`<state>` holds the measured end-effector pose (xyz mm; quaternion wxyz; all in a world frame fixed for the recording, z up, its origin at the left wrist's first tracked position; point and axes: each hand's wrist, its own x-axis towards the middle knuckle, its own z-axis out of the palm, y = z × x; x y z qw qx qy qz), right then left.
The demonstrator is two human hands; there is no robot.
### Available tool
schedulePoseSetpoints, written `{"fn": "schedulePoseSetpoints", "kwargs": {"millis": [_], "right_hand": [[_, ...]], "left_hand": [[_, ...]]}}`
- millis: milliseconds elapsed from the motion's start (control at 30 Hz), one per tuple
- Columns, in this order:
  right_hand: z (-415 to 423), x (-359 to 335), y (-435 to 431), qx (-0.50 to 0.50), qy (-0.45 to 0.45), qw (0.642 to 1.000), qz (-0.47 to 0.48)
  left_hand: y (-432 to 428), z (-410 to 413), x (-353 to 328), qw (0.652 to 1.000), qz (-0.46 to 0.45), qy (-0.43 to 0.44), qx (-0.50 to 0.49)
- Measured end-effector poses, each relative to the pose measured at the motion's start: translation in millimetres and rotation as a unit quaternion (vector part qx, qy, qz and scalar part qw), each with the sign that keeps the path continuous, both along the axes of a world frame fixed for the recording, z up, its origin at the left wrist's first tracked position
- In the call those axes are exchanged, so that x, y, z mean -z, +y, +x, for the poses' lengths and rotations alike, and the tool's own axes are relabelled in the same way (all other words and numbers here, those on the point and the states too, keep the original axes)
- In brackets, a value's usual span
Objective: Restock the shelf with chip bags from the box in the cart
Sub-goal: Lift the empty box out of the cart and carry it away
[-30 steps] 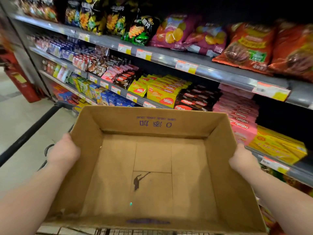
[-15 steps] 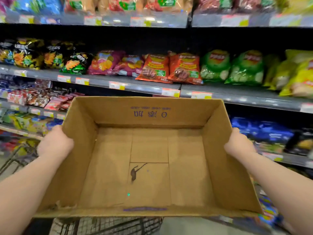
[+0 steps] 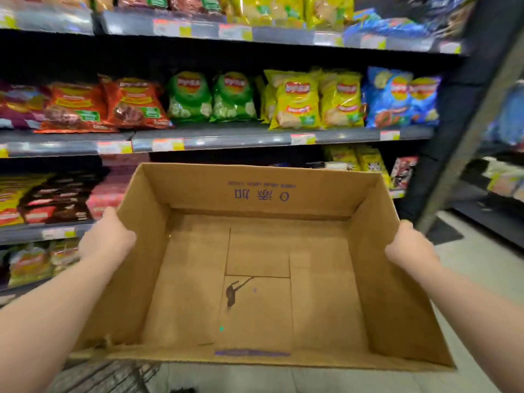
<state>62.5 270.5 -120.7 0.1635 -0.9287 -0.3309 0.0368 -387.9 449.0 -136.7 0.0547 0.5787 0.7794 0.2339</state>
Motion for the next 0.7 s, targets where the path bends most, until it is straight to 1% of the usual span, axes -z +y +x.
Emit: {"fn": "schedulePoseSetpoints", "kwargs": {"millis": [200,333,533,700], "right_hand": [[85,15,-69,0.092,0.014,0.996,0.002],[132,24,-106,0.16,0.012,0.987,0.002],[199,26,-156,0.276,0.012,0.961,-0.003],[244,32,-193,0.358,0.017,0.933,0.01]], "left_hand": [[20,121,14,0.993,-0.01,0.006,0.114],[45,209,26,0.981,-0.007,0.004,0.192],[72,355,31,0.949,-0.018,-0.012,0.314],[77,480,24,0.923,-0.014,0.01,0.384]]}}
